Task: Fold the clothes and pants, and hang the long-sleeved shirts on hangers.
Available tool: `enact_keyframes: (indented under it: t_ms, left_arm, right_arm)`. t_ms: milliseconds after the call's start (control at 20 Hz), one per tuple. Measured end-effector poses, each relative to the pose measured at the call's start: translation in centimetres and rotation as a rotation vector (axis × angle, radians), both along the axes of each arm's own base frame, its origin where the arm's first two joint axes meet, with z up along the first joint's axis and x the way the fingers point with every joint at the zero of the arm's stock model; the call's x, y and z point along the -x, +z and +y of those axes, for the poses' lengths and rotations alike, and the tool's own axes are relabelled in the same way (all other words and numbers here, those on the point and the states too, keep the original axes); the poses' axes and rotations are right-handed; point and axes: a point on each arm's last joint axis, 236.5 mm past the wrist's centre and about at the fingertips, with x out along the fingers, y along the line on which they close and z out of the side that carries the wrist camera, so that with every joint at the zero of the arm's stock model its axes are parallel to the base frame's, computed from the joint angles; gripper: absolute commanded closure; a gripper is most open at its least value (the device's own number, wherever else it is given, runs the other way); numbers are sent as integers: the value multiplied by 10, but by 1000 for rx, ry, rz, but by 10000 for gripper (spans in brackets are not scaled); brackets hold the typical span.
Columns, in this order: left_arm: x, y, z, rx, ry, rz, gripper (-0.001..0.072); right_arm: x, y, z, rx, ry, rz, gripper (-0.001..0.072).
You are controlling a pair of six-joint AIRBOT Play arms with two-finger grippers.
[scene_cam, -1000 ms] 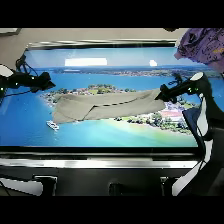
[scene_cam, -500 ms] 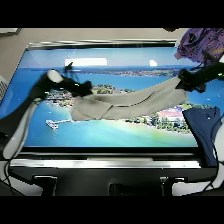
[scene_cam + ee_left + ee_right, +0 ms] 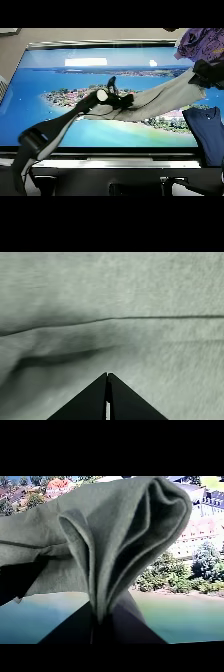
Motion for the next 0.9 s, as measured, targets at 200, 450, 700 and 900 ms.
enact_keyframes:
  t_ms: [200, 450, 700, 900]
  left_arm:
    - [15, -1, -60, 118, -25, 44, 686]
    - [40, -9, -98, 189, -57, 104, 686]
    - [25, 0, -67, 167, -126, 98, 686]
    - [-21, 38, 15, 63, -150, 12, 686]
  right_arm:
    - [13, 14, 3, 0, -10, -11, 681]
    - [16, 22, 5, -13, -36, -29, 680]
    - [13, 26, 8, -29, -44, -51, 680]
    - [2, 25, 22, -89, -44, -56, 680]
